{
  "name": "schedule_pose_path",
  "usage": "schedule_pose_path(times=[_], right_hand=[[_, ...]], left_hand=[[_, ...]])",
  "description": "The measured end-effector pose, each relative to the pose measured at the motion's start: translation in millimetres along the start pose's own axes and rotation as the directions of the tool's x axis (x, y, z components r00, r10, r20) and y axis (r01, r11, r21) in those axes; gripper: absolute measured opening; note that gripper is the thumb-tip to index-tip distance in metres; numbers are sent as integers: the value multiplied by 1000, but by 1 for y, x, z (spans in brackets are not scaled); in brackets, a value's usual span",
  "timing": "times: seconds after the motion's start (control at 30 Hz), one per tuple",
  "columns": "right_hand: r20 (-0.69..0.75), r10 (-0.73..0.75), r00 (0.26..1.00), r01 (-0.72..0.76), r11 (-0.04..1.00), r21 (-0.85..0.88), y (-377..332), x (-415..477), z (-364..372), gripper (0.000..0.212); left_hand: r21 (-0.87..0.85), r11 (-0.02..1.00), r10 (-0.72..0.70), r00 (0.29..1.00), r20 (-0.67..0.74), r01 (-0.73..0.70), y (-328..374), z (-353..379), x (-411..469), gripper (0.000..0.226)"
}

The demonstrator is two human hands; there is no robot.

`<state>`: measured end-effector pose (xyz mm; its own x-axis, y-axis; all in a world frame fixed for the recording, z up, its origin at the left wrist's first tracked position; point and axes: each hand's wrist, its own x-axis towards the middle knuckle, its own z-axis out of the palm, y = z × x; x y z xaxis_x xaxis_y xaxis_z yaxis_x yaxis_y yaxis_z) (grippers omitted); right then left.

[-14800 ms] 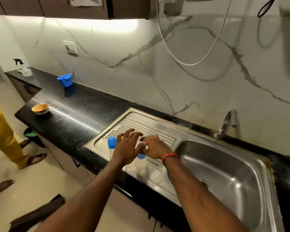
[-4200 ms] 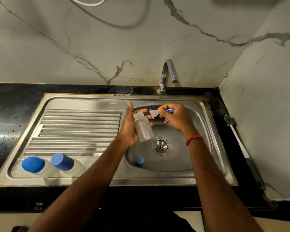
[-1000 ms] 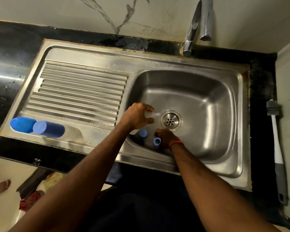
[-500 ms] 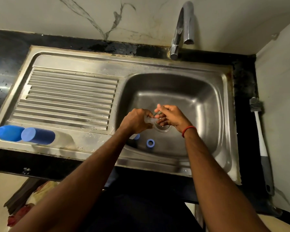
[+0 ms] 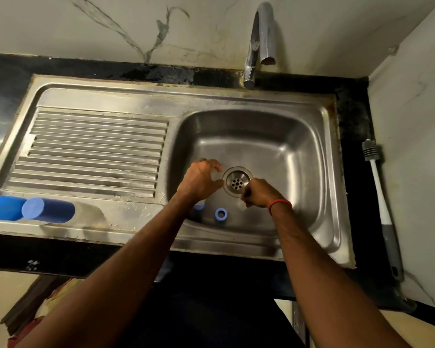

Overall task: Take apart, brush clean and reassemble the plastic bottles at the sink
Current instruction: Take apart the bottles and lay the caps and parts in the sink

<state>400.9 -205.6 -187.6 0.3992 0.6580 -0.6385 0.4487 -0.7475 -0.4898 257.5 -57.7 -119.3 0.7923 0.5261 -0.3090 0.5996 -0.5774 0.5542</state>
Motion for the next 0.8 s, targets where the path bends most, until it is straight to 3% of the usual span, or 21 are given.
schedule_pose_path(times=[0.17, 0.43, 0.6, 0.67, 0.8], right_hand=[[65, 63, 996, -52, 987, -151, 12, 2, 24, 20], [83, 51, 995, -36, 985, -171, 21, -2, 33, 20], [-63, 53, 997, -59, 994, -92, 16, -9, 10, 21], [-150, 5, 989, -1, 1000, 28, 8, -16, -9, 21], [-78, -136, 988, 154, 938, 309, -16, -41, -54, 44]], left_hand=[[-68, 996, 59, 998, 27, -57, 0, -5, 1, 39], [-166, 979, 120, 993, 15, -116, 8, -2, 0, 26], [-182, 969, 176, 984, 21, -169, 9, 5, -1, 39], [-201, 963, 187, 982, 27, -178, 14, 7, -1, 52], [-243, 957, 173, 984, 47, -157, 24, 10, -3, 61]])
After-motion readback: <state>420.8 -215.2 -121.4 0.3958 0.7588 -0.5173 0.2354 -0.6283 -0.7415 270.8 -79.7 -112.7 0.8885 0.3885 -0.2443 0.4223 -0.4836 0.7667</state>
